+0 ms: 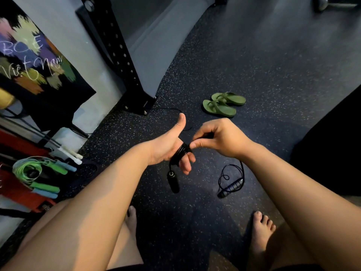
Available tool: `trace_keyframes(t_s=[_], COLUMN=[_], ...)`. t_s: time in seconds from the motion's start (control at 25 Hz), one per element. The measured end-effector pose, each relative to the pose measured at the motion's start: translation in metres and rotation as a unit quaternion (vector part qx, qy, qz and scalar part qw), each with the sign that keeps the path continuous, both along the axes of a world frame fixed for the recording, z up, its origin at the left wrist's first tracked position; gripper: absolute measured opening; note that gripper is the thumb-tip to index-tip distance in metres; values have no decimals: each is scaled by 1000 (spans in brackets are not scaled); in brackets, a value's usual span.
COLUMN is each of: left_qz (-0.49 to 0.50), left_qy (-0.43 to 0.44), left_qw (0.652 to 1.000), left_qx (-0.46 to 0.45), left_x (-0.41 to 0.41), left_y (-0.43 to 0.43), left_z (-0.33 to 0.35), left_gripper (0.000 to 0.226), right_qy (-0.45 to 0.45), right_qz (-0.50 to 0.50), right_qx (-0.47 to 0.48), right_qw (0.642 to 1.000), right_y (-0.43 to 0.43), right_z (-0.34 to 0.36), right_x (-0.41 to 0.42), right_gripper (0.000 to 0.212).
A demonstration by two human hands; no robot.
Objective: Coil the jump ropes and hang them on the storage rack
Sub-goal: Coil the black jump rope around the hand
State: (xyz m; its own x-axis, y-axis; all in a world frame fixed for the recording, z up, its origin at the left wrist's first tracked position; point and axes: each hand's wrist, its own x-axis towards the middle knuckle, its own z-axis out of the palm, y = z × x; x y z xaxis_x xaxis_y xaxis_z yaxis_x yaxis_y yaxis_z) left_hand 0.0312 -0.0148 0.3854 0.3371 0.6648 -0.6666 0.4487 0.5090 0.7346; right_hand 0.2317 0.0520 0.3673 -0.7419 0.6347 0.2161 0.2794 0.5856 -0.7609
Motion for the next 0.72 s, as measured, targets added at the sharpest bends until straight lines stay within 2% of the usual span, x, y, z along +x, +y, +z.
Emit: trace_keyframes(t_s=[0.08, 0.16, 0.32, 0.4, 0.52, 0.64, 0.72], left_qz=[12, 53, 154, 214, 310, 389, 404], left_qy=[-51, -109, -224, -286, -372, -411, -411], left_qw=[999, 993, 962, 933, 871, 809, 795], left_qx=[-5, 0, 28, 42, 86, 158, 191], left_x=[3, 4, 3, 1, -3, -9, -10], left_y=[1, 2, 1, 2, 4, 7, 10], left_z=[7, 15, 22, 22, 26, 28, 26], left_gripper=[140, 129, 126, 127, 124, 121, 121], right_qy=[11, 7, -1, 5, 2, -34, -63], right_qz=[-6, -37, -82, -80, -59, -17, 7], right_qx=[48, 51, -81, -138, -197, -281, -314], right_qw=[999, 998, 993, 987, 979, 959, 947], right_y=[3, 3, -10, -17, -21, -23, -25], right_z=[-7, -19, -31, -32, -35, -34, -31], right_x=[0, -1, -8, -14, -18, -18, -18], right_gripper=[24, 24, 23, 25, 23, 22, 23])
